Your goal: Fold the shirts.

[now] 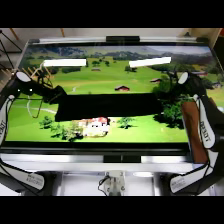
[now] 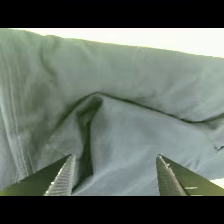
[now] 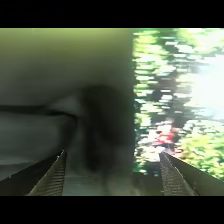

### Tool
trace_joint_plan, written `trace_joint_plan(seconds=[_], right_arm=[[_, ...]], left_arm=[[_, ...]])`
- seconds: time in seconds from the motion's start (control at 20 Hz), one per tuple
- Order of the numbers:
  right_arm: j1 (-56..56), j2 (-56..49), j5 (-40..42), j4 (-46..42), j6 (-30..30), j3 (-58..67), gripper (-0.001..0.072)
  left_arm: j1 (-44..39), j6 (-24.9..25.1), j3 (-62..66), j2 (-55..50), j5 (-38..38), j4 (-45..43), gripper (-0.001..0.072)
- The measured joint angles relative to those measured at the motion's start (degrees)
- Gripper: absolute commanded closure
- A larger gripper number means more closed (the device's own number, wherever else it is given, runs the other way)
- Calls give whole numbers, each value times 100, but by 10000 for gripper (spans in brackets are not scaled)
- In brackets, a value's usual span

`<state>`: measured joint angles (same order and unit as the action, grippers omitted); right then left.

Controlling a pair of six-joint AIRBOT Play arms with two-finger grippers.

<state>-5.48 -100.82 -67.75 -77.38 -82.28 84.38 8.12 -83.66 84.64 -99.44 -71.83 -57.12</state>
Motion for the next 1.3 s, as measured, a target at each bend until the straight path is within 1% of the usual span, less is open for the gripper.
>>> trace_joint_plan(seconds=[0.25, 0.35, 0.4, 0.45, 0.5, 0.55, 0.6, 0.65, 0.75, 0.8, 0.9, 1.05, 1.15, 1.3], right_arm=[[-223, -313, -122, 671, -11, 37, 34], [-223, -470, -101, 1215, 42, 37, 242], [-205, -531, -125, 1386, 68, 33, 410], [-186, -586, -146, 1486, 96, 26, 617], [-157, -629, -184, 1637, 109, 24, 645], [-127, -629, -188, 1670, 157, 22, 645], [-118, -610, -219, 1775, 205, 9, 645], [-103, -535, -262, 1790, 275, 7, 645], [-96, -177, -433, 1980, 378, 22, 645], [-94, 39, -535, 2072, 411, 22, 645], [-87, 601, -925, 2212, 450, 24, 645], [-87, 1569, -1598, 2339, 356, 24, 645], [-87, 2208, -1952, 2411, 223, 28, 645], [-87, 3008, -2269, 2516, -15, 28, 645]], left_arm=[[-116, -15, 221, 144, -188, 17, 103], [-201, 2, 249, 254, -232, 22, 103], [-243, 13, 260, 308, -236, 24, 107], [-293, 28, 264, 367, -240, 24, 109], [-348, 33, 273, 415, -249, 24, 111], [-417, 37, 273, 455, -254, 31, 203], [-503, 37, 273, 483, -258, 79, 500], [-599, 39, 273, 494, -258, 155, 635], [-911, 48, 216, 481, -186, 485, 659], [-1154, 66, 140, 448, -79, 706, 660], [-1746, 101, -61, 332, 295, 1073, 668], [-2750, 138, -280, 74, 1001, 1552, 668], [-3279, 140, -341, -83, 1563, 1880, 669], [-3950, 153, -378, -313, 2365, 2518, 669]])
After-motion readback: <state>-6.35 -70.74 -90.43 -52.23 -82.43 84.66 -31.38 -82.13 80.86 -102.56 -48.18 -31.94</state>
